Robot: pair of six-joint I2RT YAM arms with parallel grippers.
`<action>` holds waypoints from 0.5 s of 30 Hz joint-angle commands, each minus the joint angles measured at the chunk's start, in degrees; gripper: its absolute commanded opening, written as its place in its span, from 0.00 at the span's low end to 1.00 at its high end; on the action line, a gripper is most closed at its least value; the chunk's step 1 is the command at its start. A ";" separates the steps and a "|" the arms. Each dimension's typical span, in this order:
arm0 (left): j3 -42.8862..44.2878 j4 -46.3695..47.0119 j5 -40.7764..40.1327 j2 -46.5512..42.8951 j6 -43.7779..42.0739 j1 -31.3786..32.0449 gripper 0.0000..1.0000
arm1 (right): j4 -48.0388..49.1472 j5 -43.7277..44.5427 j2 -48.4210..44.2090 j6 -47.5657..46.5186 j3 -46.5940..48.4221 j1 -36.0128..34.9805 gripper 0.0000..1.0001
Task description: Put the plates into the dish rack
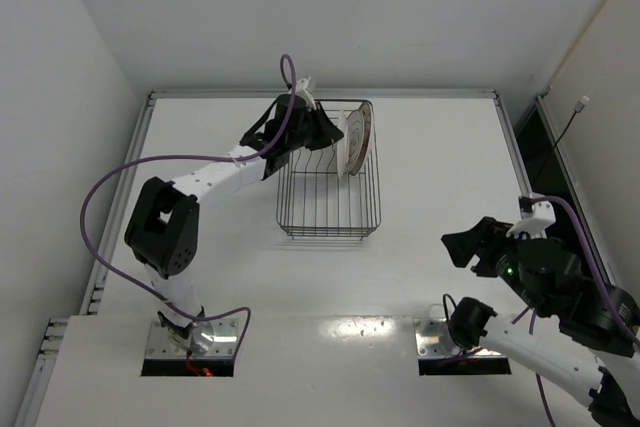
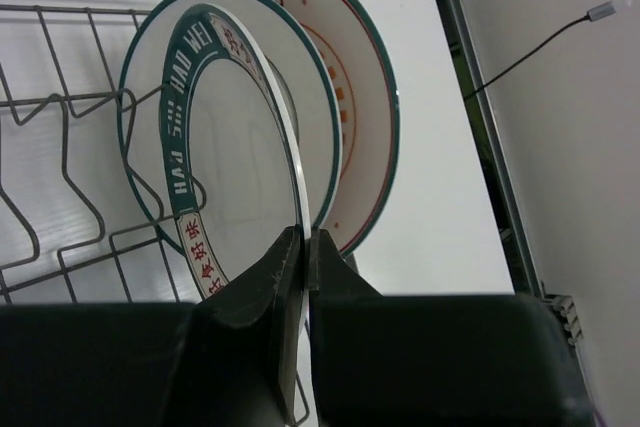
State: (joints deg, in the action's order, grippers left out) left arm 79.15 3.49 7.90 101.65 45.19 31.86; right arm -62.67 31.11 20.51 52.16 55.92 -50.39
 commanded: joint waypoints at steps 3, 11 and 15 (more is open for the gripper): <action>2.23 4.42 -0.69 -2.06 -1.16 -0.22 0.00 | -1.75 0.88 -0.65 1.10 0.33 0.12 0.59; 3.99 4.42 -2.01 -7.77 -1.16 -0.22 0.00 | 0.09 0.36 1.81 1.10 0.33 -0.41 0.59; 3.99 4.42 -2.54 -9.27 -2.38 -0.22 0.00 | 1.15 -0.70 2.34 0.57 -0.20 -0.41 0.59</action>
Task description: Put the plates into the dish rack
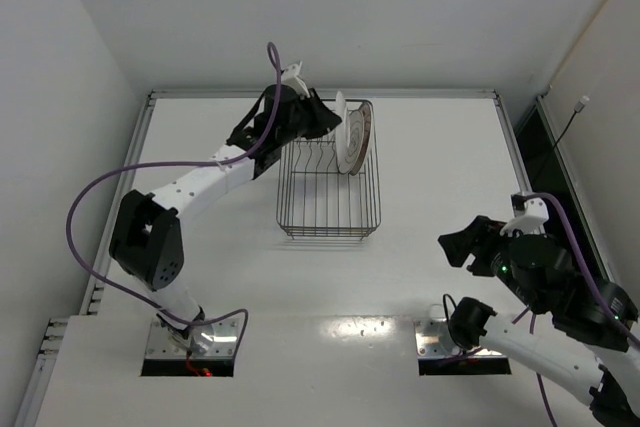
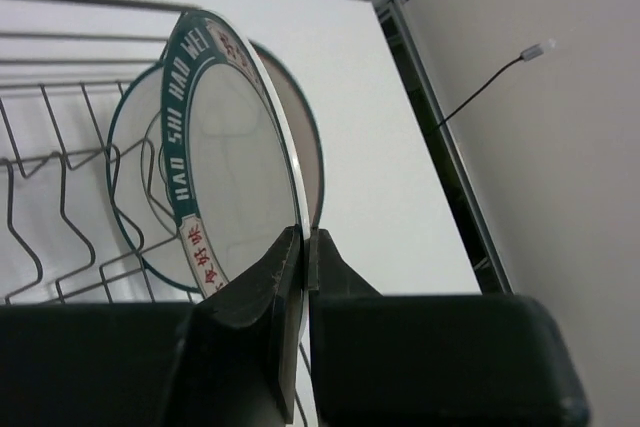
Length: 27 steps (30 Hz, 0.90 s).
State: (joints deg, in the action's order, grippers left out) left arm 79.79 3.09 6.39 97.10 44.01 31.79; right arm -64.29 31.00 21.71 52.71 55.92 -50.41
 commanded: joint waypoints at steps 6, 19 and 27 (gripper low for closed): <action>3.88 4.82 -1.03 -2.45 -1.21 -1.73 0.00 | 3.30 -1.21 0.61 0.03 -1.43 -0.39 0.59; -0.16 7.54 1.25 4.05 -0.15 -2.26 0.00 | 0.92 -0.68 -0.45 0.55 -0.90 -0.39 0.59; -0.78 5.62 1.25 5.12 -0.67 -2.26 0.10 | 0.40 -0.68 -0.45 0.55 -0.38 -0.39 0.72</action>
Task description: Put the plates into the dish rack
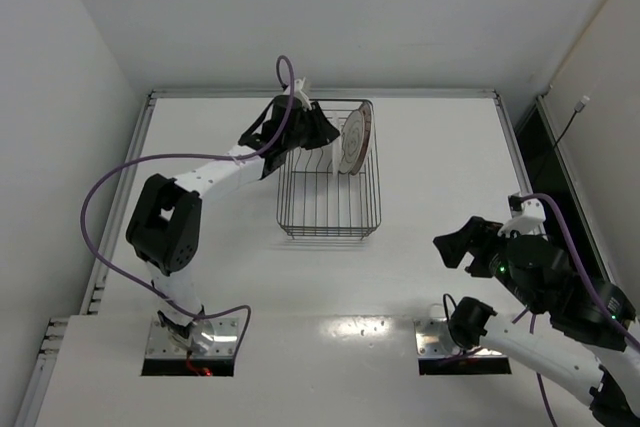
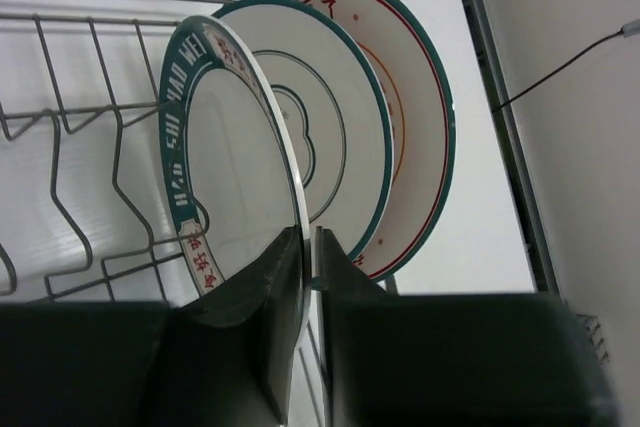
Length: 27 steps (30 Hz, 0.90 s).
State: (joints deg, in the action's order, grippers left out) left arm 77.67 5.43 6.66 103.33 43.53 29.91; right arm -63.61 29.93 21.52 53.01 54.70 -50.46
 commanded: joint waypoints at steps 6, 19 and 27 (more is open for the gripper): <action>9.16 -8.14 -2.88 -2.95 -2.04 0.32 0.78 | -2.12 1.18 1.06 0.25 2.78 -0.34 0.82; 2.16 -26.68 -16.65 -29.74 -11.70 2.34 1.00 | -4.77 1.53 14.69 -6.16 12.54 -0.34 1.00; -28.05 -32.06 -42.05 -52.94 -16.81 2.34 1.00 | 6.48 -2.95 16.97 -7.49 5.34 -0.34 1.00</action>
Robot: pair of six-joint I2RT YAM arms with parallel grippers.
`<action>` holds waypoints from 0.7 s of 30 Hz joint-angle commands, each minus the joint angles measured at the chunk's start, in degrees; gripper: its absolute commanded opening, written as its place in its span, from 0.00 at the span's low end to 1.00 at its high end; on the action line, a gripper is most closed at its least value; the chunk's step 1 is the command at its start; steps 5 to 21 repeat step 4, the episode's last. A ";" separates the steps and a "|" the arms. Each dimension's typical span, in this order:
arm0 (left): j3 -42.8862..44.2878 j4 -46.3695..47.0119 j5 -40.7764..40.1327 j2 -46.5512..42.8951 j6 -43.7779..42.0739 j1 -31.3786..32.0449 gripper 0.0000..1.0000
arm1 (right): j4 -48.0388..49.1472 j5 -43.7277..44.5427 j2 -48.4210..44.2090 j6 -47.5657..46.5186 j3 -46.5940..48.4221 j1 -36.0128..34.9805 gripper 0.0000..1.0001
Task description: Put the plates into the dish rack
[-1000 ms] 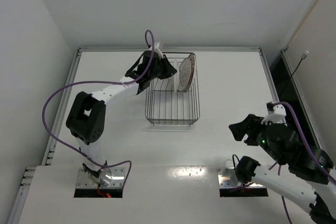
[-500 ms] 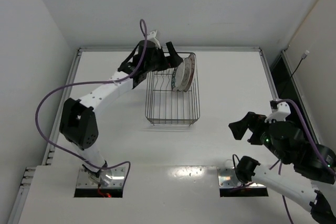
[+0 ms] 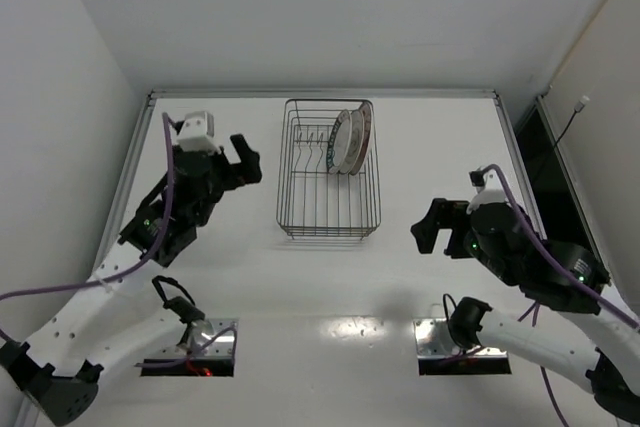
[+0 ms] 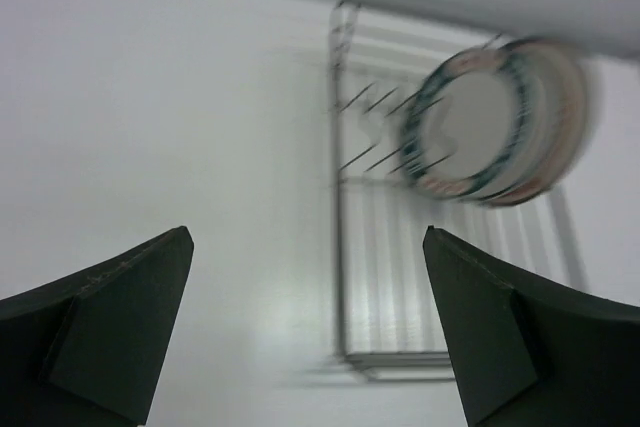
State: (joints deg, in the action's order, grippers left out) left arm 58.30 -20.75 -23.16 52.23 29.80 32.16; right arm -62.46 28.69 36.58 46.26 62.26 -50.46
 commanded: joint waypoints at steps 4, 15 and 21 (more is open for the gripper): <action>-12.51 -7.37 -15.95 -8.26 -0.80 0.71 1.00 | 5.85 -0.66 3.23 0.58 -3.28 -0.34 1.00; -12.51 -7.37 -15.95 -8.26 -0.80 0.71 1.00 | 5.85 -0.66 3.23 0.58 -3.28 -0.34 1.00; -12.51 -7.37 -15.95 -8.26 -0.80 0.71 1.00 | 5.85 -0.66 3.23 0.58 -3.28 -0.34 1.00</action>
